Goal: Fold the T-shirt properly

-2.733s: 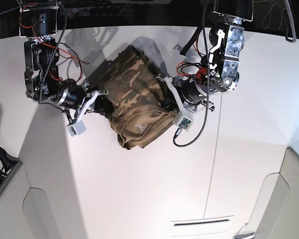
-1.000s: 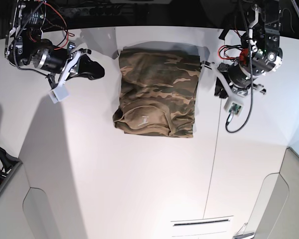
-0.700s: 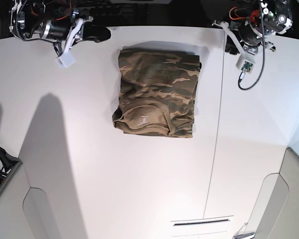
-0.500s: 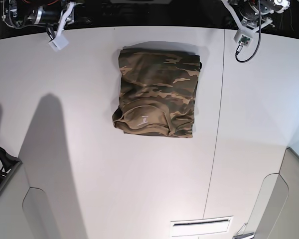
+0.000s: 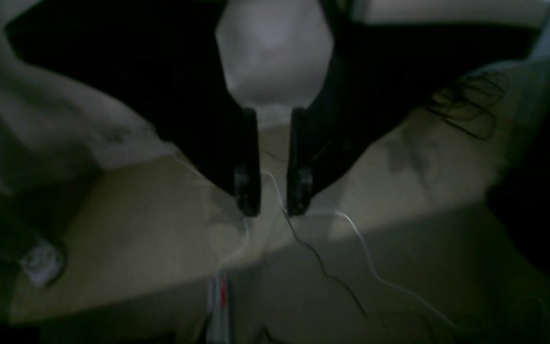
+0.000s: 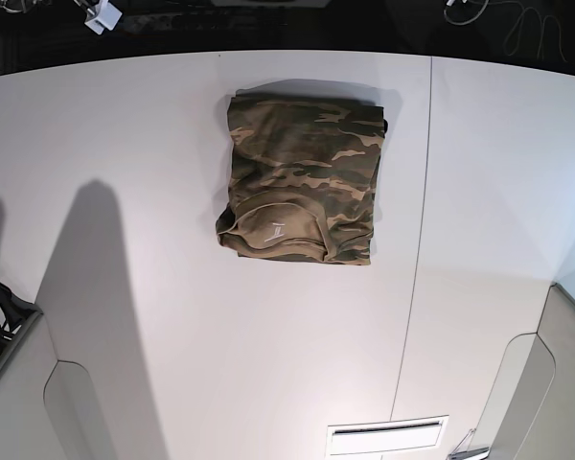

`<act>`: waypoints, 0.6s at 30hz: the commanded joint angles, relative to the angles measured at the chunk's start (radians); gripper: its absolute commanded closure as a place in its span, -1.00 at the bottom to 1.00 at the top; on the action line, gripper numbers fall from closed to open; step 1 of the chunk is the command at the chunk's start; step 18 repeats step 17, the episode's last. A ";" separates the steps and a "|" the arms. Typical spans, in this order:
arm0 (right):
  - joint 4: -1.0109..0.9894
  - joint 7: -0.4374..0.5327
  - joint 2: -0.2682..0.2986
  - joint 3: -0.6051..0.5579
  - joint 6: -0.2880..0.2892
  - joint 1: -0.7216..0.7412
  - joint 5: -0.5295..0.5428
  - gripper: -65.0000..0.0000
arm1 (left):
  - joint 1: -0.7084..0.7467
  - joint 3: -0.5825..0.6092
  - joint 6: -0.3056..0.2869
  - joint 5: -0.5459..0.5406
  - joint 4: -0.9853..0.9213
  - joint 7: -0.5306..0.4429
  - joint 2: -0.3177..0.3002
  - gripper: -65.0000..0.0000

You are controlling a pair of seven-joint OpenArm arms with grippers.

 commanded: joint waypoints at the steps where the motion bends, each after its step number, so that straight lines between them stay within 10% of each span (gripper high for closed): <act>1: -0.011 -0.003 0.008 -0.011 0.000 -0.009 -0.006 1.00 | -0.005 0.011 -0.004 -0.003 -0.043 -0.001 -0.009 0.68; 8: -0.194 0.214 0.008 -0.158 -0.070 -0.005 -0.274 1.00 | -0.189 0.196 -0.002 0.002 -0.407 -0.003 -0.066 0.68; 12: -0.302 0.286 0.008 -0.233 -0.219 0.047 -0.447 1.00 | -0.315 0.298 0.072 0.007 -0.564 -0.046 -0.056 0.68; 18: -0.438 0.304 0.000 -0.264 -0.295 0.154 -0.485 1.00 | -0.438 0.378 0.114 0.093 -0.723 -0.059 -0.002 0.68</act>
